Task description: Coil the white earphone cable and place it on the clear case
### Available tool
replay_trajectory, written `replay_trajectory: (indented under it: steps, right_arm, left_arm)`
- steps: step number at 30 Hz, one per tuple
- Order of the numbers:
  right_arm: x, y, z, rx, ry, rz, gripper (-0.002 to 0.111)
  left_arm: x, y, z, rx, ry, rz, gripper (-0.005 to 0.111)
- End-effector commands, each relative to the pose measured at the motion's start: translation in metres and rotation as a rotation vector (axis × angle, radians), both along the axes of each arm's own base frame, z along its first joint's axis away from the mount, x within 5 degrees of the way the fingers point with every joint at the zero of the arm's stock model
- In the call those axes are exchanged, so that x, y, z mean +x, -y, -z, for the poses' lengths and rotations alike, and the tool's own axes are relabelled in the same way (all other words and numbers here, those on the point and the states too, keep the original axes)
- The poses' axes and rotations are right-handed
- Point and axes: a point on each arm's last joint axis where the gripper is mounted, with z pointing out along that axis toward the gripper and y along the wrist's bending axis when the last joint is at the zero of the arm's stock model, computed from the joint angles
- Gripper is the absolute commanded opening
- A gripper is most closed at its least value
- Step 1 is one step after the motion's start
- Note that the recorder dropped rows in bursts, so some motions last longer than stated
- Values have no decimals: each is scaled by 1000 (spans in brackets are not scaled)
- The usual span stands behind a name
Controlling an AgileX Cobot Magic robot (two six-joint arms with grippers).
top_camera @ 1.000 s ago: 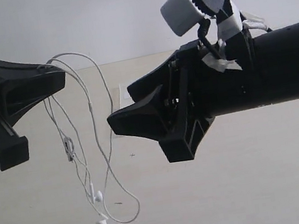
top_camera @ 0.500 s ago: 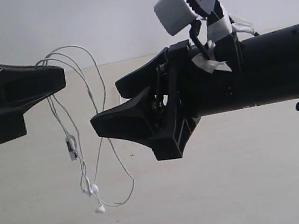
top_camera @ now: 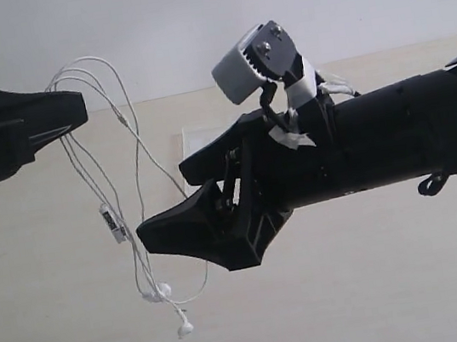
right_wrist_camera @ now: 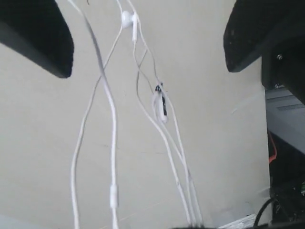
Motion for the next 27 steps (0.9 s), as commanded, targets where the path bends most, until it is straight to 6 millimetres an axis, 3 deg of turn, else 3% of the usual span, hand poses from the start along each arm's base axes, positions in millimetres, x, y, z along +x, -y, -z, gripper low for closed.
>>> replay_trajectory:
  steps: [1, 6, 27]
  right_arm:
    - [4, -3, 16, -27, -31, -10, 84]
    - [10, -9, 22, -40, -2, -43, 84]
    - [28, -21, -8, 0, 117, -22, 84]
  left_arm:
    - [1, -3, -2, -38, -16, -50, 0]
    - [2, -4, -2, -67, -31, -69, 0]
    - [3, -4, -5, -187, -81, -112, 0]
